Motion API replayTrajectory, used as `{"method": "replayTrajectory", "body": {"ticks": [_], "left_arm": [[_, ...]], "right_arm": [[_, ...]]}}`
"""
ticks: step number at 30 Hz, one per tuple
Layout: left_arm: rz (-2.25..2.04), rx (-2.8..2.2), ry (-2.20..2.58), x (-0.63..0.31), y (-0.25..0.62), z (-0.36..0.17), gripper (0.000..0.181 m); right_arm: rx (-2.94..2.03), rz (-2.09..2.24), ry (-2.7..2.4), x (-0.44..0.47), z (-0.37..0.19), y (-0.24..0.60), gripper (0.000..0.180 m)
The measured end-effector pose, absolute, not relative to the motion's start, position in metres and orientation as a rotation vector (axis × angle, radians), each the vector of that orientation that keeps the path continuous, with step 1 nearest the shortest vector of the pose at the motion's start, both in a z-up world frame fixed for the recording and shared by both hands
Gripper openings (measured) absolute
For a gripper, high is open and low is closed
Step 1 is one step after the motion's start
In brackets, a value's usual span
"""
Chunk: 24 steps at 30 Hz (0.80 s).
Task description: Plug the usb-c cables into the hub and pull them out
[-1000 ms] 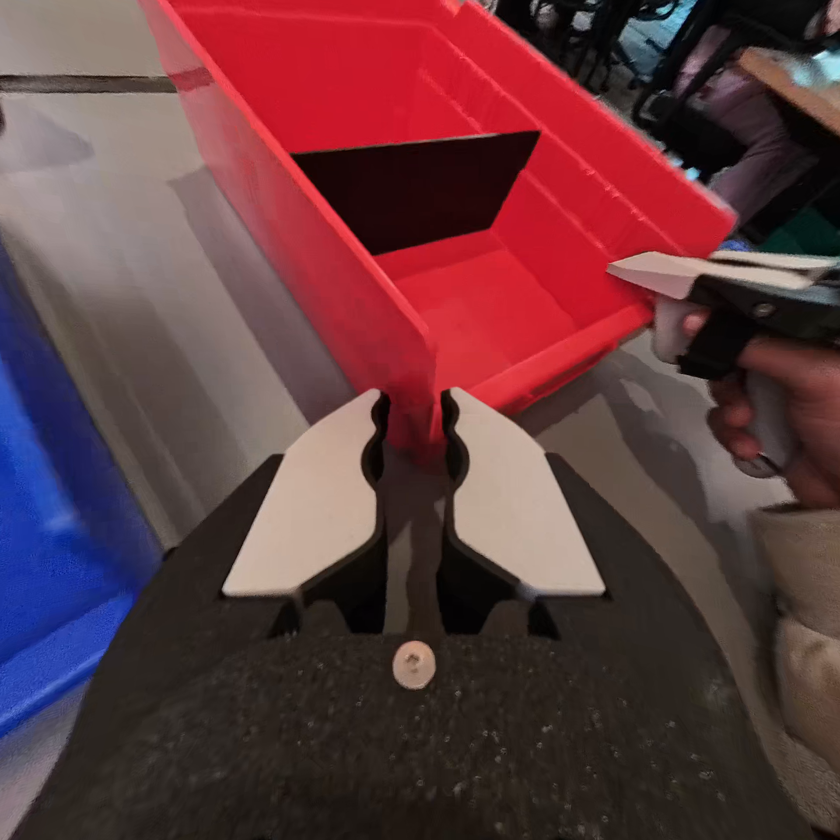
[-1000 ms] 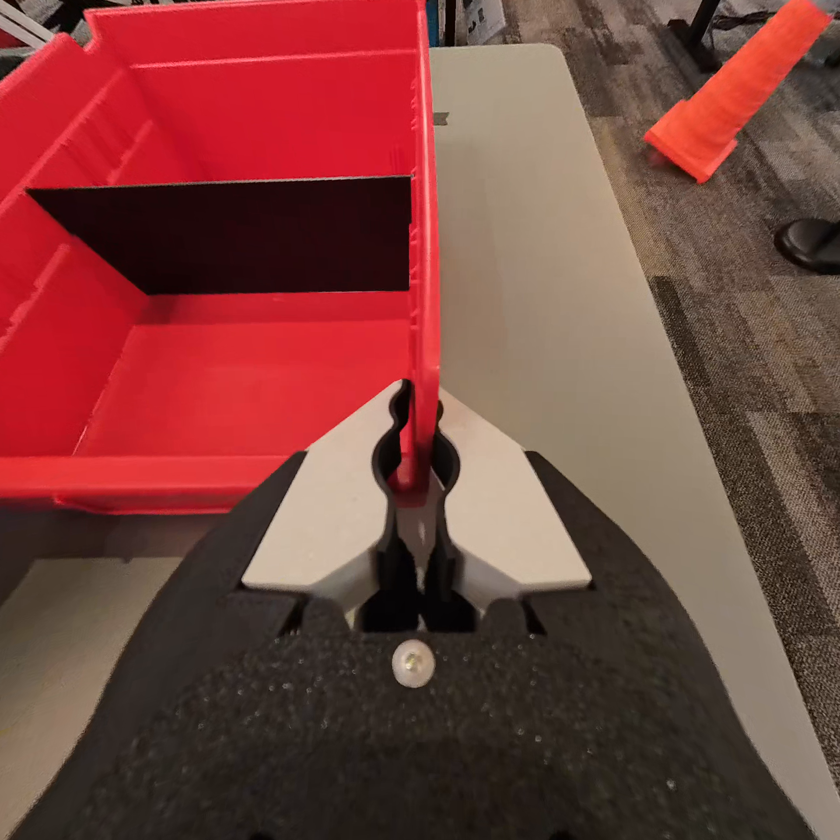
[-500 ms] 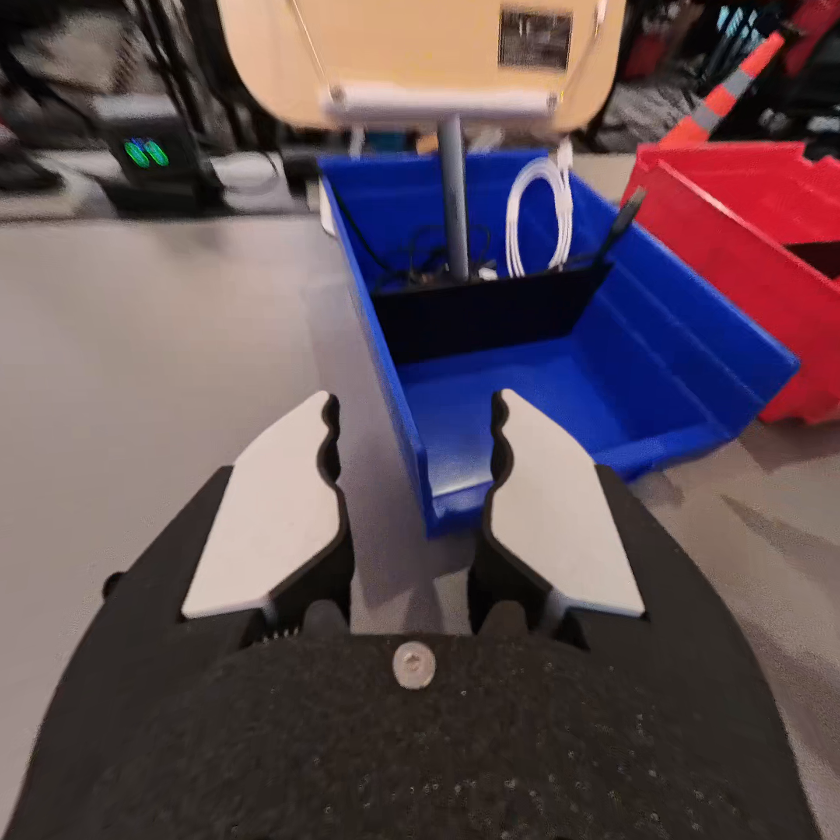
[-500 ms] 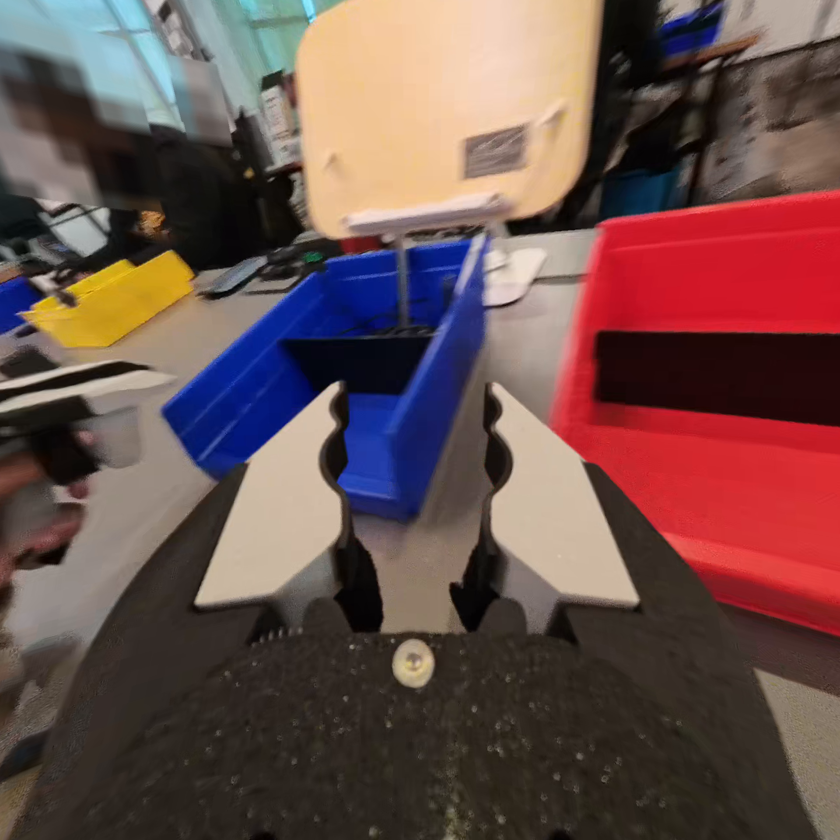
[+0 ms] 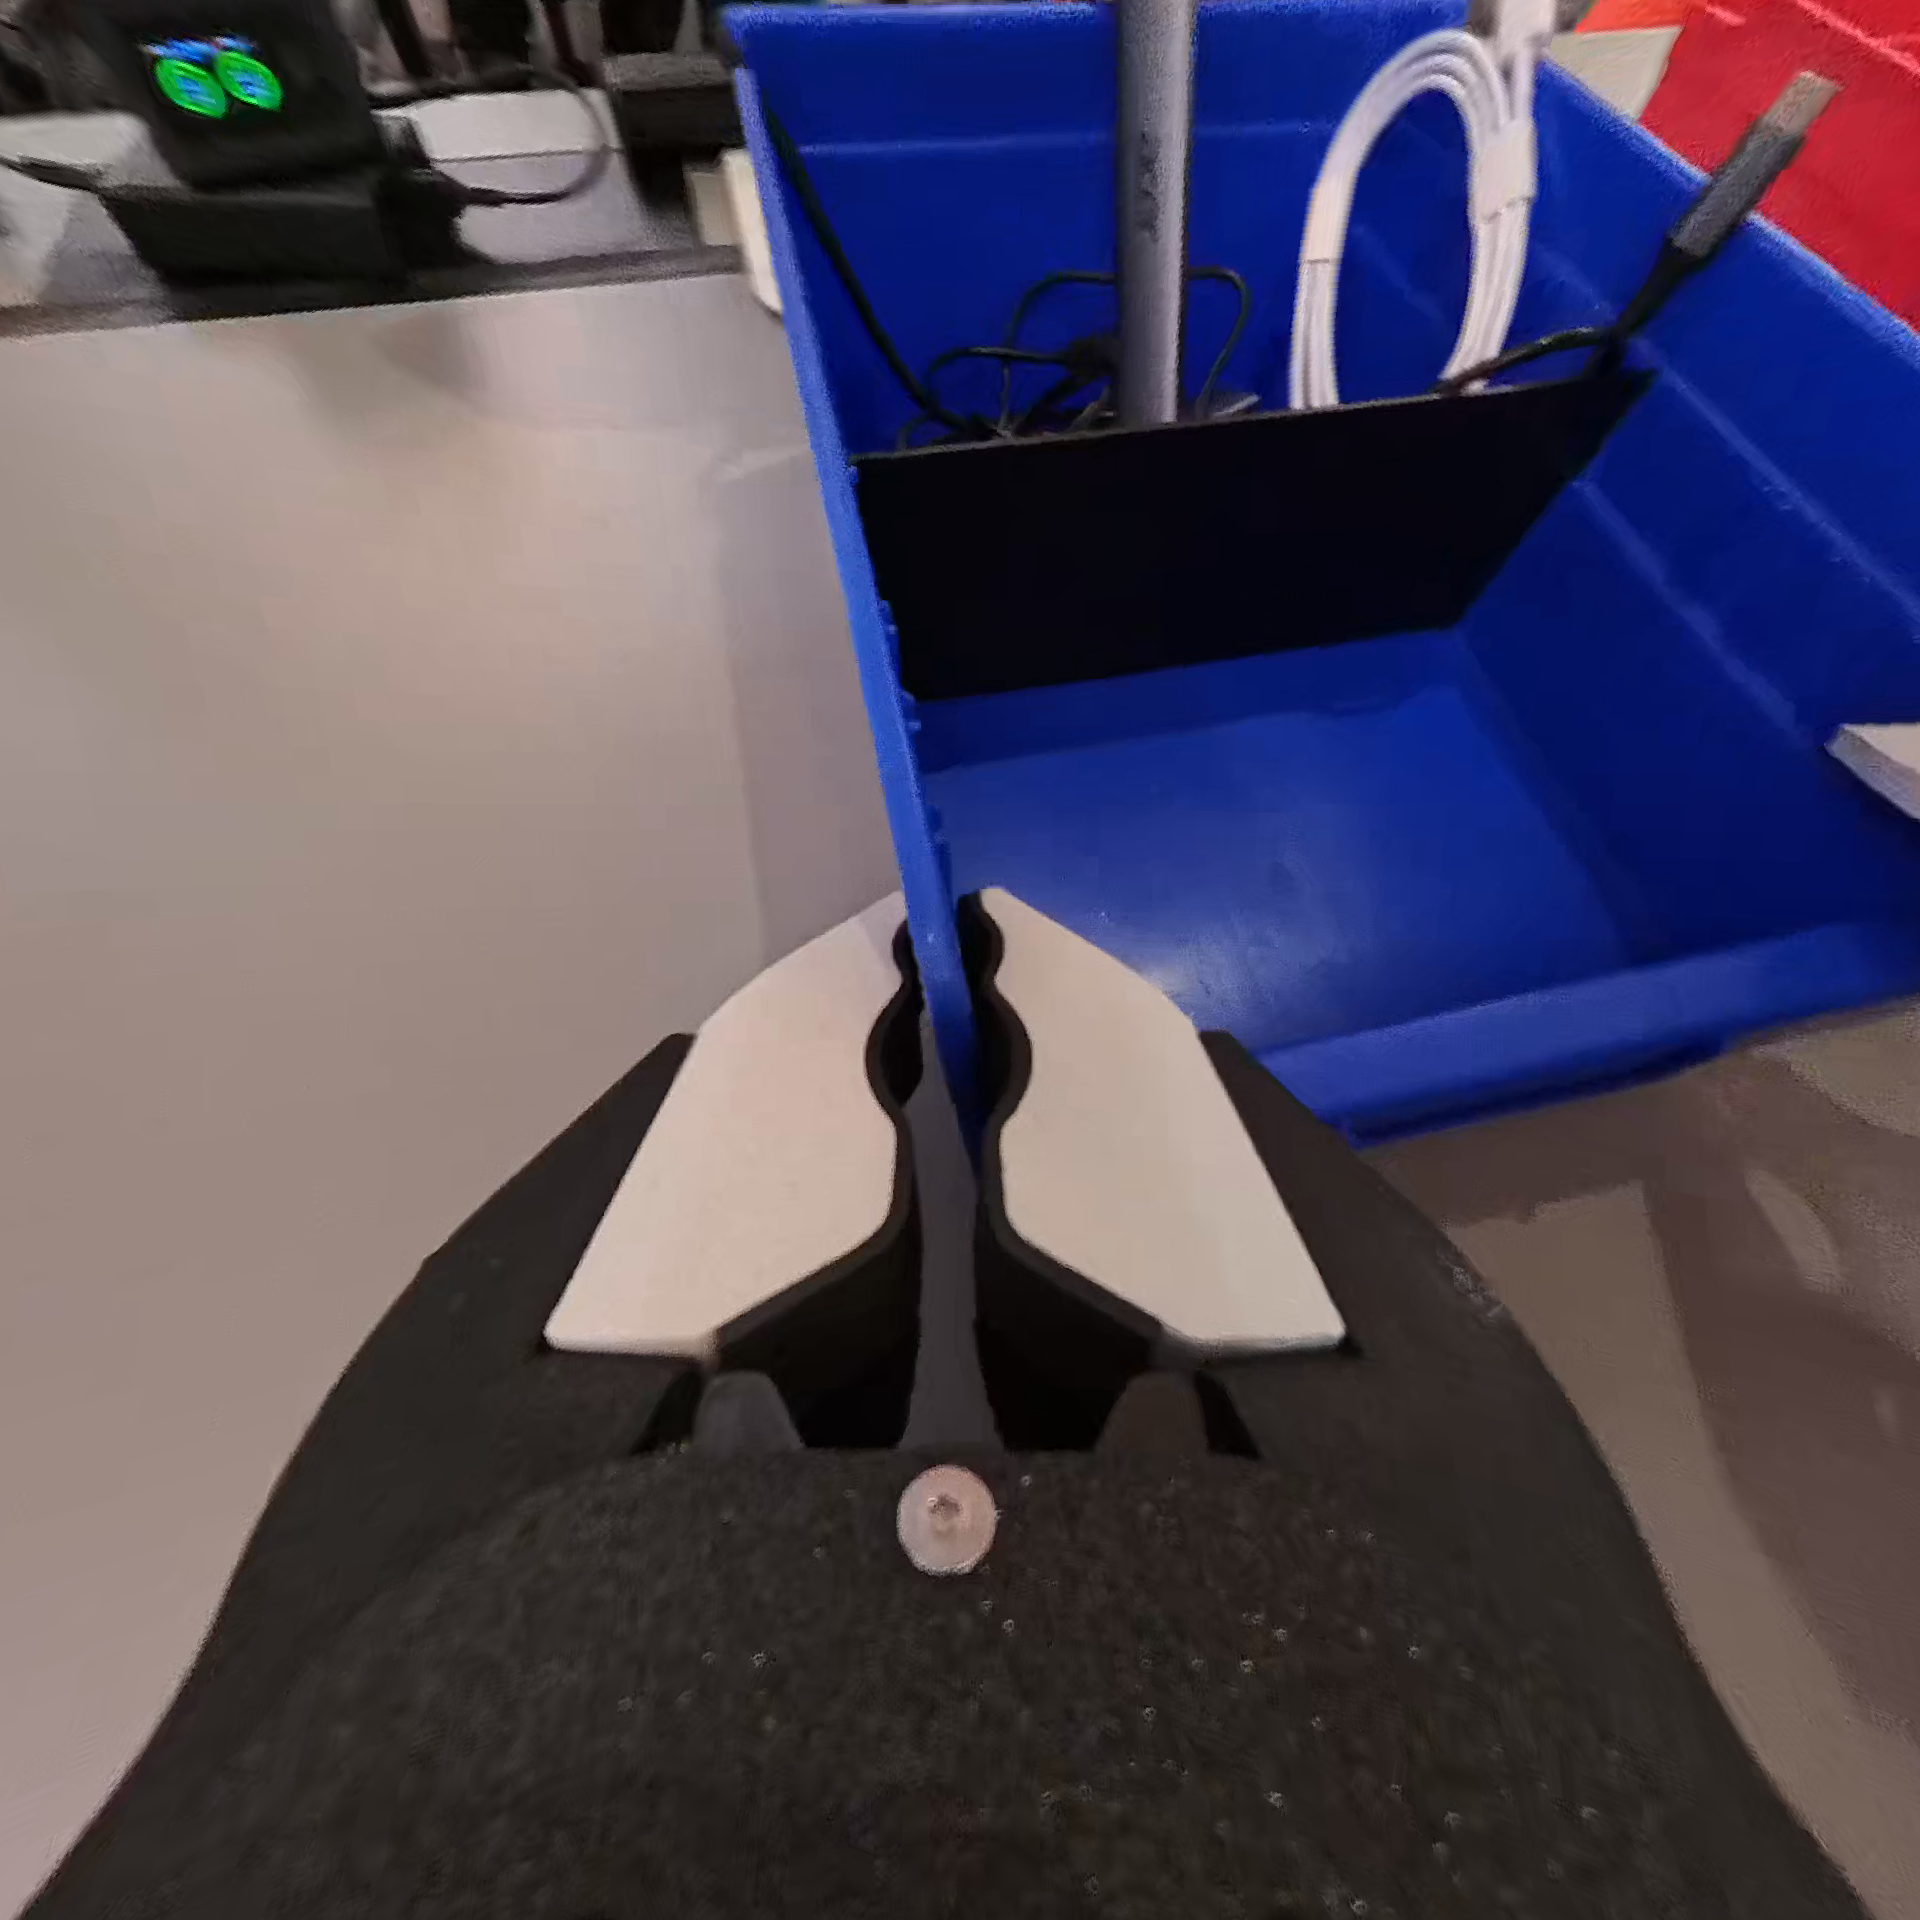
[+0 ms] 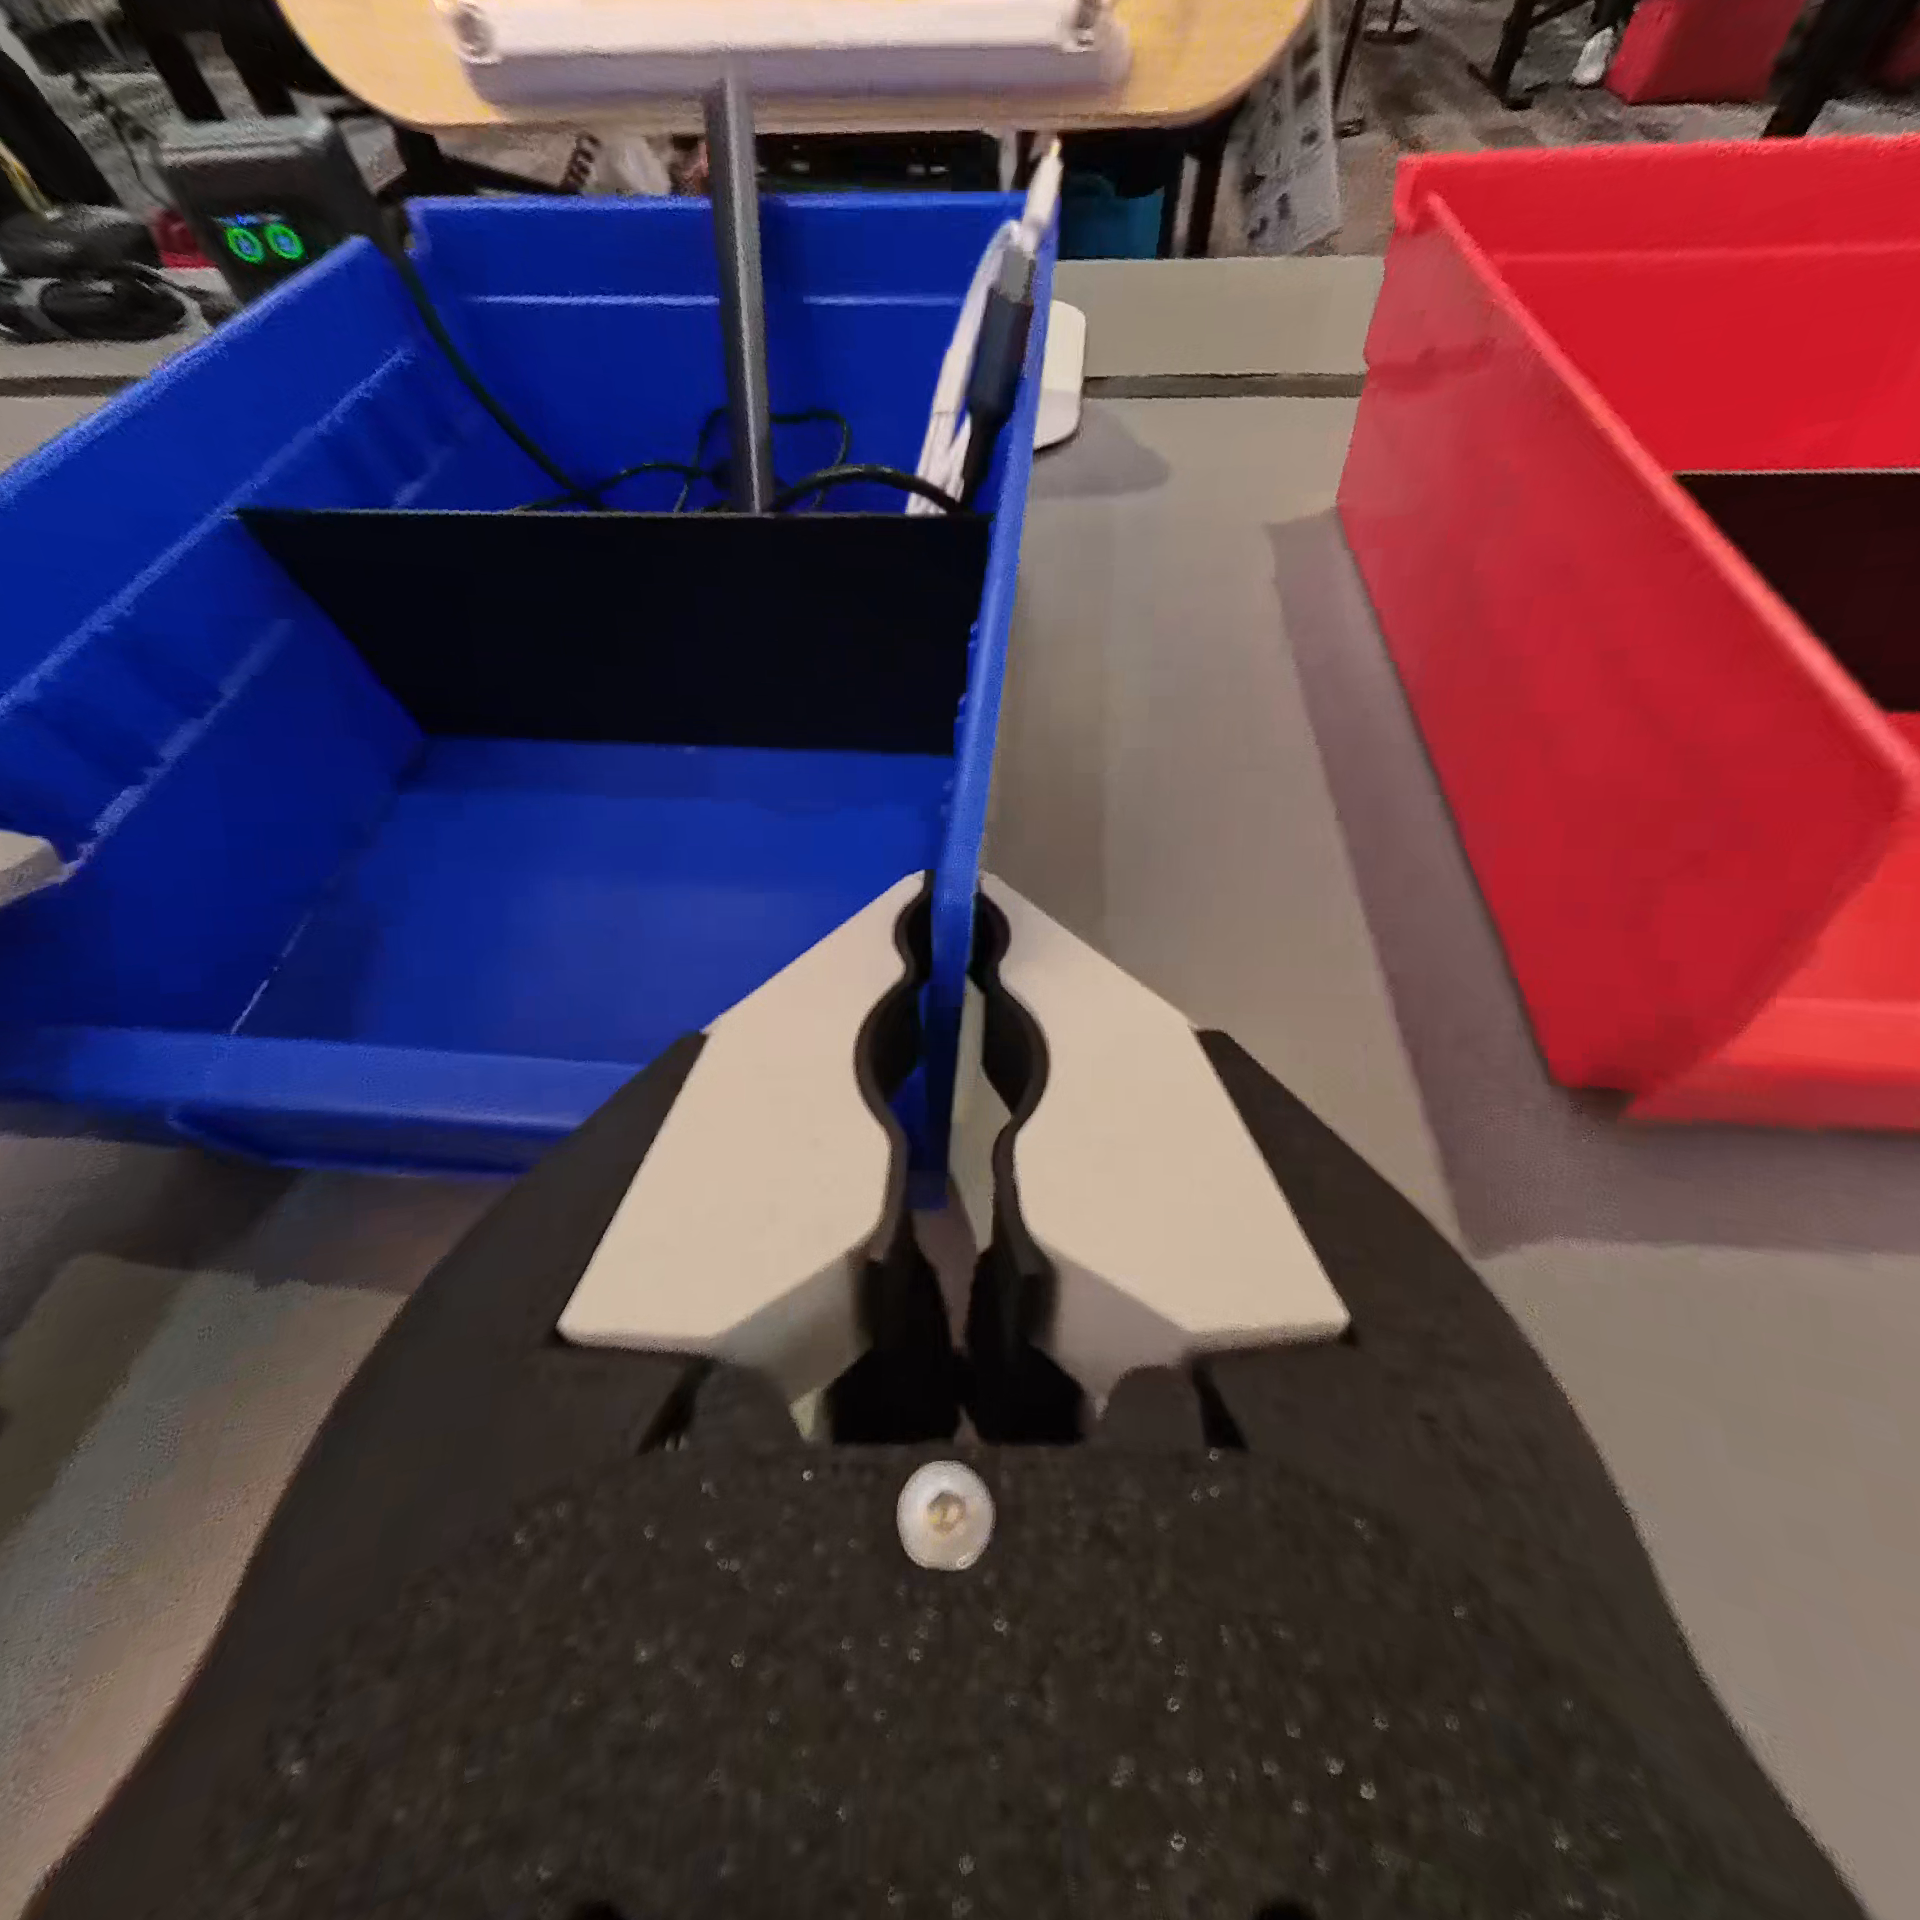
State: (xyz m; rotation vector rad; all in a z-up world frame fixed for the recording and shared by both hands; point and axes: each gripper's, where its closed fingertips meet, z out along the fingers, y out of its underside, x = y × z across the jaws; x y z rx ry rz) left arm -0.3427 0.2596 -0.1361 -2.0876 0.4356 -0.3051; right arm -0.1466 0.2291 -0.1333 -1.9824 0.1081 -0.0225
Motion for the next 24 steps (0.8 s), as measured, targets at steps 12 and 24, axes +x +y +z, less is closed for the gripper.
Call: {"method": "replayTrajectory", "body": {"ticks": [12, 24], "left_arm": [[-0.141, -1.999, 0.22, -0.541, 0.279, -0.108, 0.002], [-0.146, -2.083, 0.06, -0.591, 0.289, -0.136, 0.003]], "right_arm": [[-1.866, -0.015, -0.079, -0.342, -0.107, 0.265, 0.003], [-1.936, 0.229, -0.21, -0.4, -0.136, 0.277, 0.012]]}}
